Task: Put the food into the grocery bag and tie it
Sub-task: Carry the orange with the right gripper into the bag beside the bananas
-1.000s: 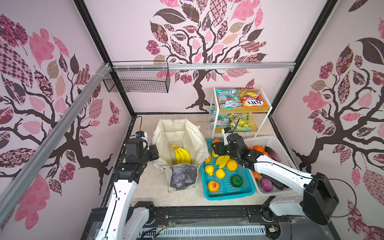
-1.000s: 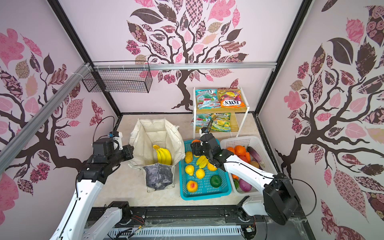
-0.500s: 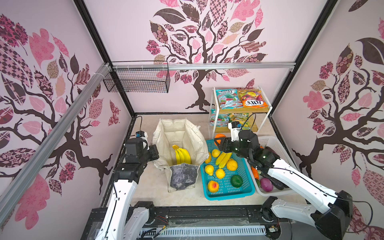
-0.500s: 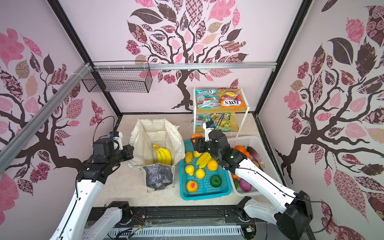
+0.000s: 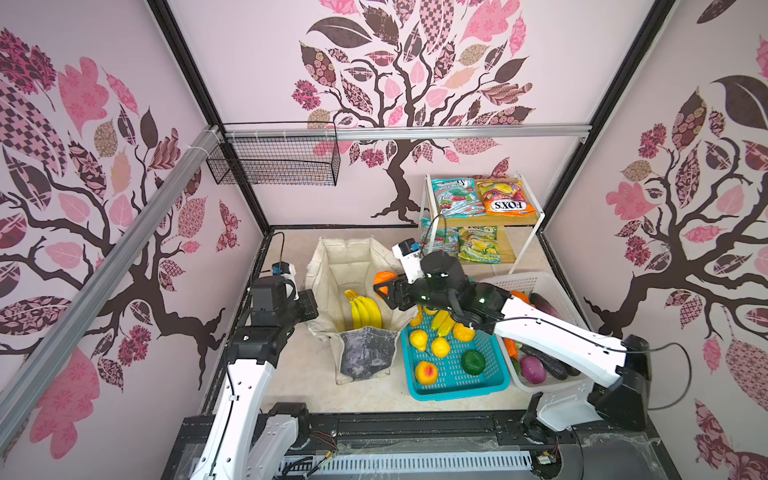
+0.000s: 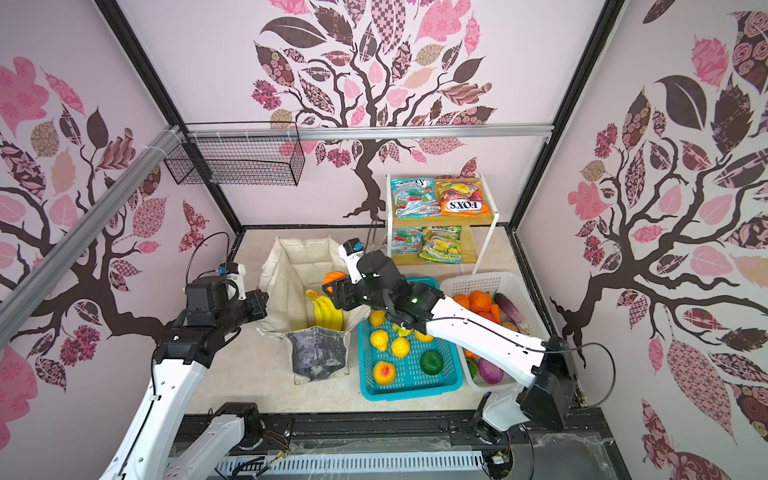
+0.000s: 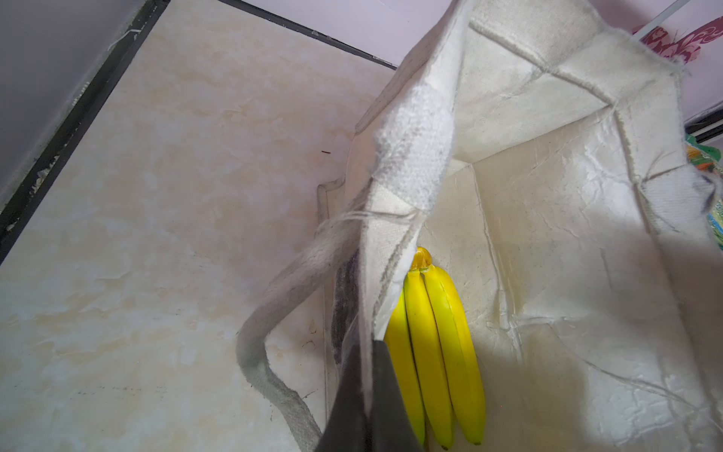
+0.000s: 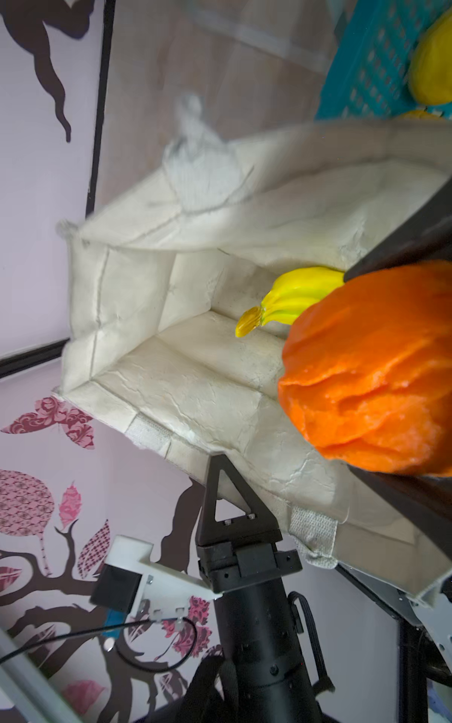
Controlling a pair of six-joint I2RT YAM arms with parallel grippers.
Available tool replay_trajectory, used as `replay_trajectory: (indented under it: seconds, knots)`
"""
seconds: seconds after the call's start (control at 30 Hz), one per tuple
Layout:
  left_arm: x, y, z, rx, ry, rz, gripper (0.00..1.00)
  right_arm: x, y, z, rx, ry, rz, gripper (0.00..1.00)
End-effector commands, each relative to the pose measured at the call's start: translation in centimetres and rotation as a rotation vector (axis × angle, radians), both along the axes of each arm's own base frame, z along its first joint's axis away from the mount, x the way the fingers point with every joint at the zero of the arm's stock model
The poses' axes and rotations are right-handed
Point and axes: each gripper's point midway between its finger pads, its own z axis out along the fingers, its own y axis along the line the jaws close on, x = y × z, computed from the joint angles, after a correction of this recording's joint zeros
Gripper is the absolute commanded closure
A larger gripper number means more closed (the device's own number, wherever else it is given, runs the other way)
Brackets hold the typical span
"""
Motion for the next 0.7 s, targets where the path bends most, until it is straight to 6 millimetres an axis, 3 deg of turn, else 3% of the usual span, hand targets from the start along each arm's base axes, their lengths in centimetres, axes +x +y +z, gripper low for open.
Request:
replay_trajectory:
  seconds: [0.0, 0.3, 0.5, 0.67]
  knots:
    - [-0.2, -0.4, -0.7, -0.004, 0.008, -0.025, 1.0, -0.5, 1.6, -2.8, -0.095, 0.041, 0.045, 0.44]
    - [-0.3, -0.6, -0.6, -0.004, 0.005, -0.031, 1.0, -2.7, 5.4, -7.2, -0.084, 0.208, 0.183, 0.44]
    - [-0.3, -0.5, -0.4, 0.006, -0.003, -0.033, 1.0, -1.4, 5.7, -11.2, -0.196, 0.281, 0.118, 0.45]
    - [-0.3, -0.5, -0.4, 0.009, -0.001, -0.035, 1.0, -1.4, 6.6, -14.3, -0.259, 0.35, 0.137, 0.45]
